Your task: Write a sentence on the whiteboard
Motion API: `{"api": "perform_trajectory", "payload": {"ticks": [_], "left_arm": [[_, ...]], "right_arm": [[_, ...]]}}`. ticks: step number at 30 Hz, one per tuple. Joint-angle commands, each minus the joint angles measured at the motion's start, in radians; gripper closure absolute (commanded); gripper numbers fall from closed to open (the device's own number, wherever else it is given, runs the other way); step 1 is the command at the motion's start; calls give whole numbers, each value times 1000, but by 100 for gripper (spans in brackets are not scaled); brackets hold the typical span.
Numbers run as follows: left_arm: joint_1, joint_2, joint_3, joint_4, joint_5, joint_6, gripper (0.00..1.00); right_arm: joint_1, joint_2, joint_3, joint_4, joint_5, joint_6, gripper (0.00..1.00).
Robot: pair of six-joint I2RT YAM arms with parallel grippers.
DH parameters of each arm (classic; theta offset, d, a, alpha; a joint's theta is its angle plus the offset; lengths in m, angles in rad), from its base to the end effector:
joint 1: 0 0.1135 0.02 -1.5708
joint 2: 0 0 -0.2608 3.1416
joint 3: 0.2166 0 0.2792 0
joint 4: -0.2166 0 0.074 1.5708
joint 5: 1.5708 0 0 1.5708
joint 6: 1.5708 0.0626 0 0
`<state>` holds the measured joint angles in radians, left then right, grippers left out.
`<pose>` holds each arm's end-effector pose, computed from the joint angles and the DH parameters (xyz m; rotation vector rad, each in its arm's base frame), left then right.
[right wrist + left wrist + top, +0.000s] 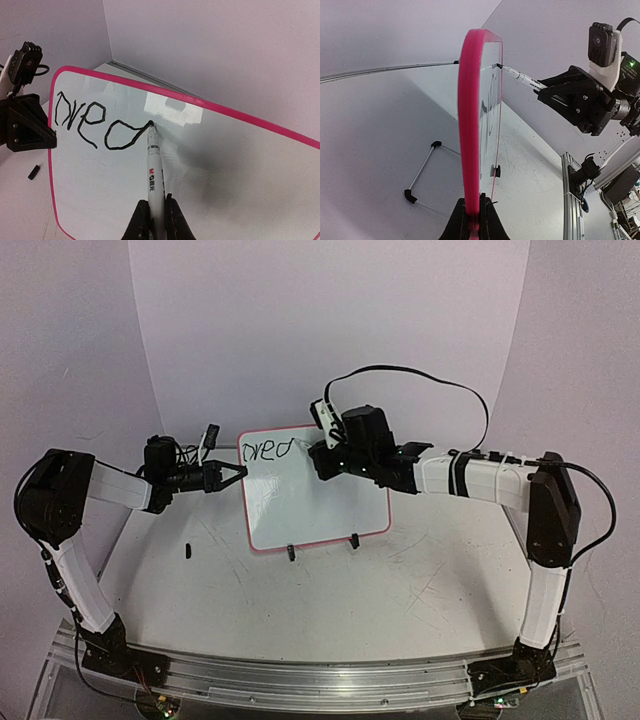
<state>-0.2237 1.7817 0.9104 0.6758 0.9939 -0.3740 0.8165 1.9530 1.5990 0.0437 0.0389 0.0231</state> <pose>0.3805 -0.1404 0.1775 0.6271 1.7509 -1.2914 0.3605 0.3801 0.2755 -0.7154 1.7781 0.5357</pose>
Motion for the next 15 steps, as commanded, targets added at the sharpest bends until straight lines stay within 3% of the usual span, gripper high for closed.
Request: {"api": "perform_trajectory", "payload": {"ticks": [1, 15], "left_arm": [[-9, 7, 46, 25, 0, 58, 100], [-9, 8, 44, 23, 1, 60, 100]], "right_arm": [[0, 9, -7, -4, 1, 3, 100], [1, -26, -75, -23, -2, 15, 100]]}}
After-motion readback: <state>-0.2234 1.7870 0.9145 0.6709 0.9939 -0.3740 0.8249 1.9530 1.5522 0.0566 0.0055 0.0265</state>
